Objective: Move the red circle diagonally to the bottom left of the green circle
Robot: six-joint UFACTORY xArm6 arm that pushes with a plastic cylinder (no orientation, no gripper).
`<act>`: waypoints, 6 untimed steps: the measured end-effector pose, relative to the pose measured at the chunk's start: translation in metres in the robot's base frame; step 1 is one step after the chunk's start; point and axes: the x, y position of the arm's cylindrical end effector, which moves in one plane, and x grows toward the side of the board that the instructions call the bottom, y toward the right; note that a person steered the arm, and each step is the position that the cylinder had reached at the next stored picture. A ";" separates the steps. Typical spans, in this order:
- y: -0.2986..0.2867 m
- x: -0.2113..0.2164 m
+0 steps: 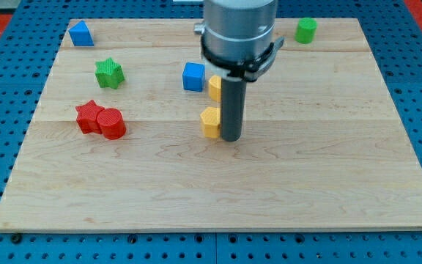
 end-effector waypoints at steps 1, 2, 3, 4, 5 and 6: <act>-0.001 0.001; -0.029 0.027; -0.102 0.041; -0.132 0.001; -0.148 -0.019; -0.154 0.012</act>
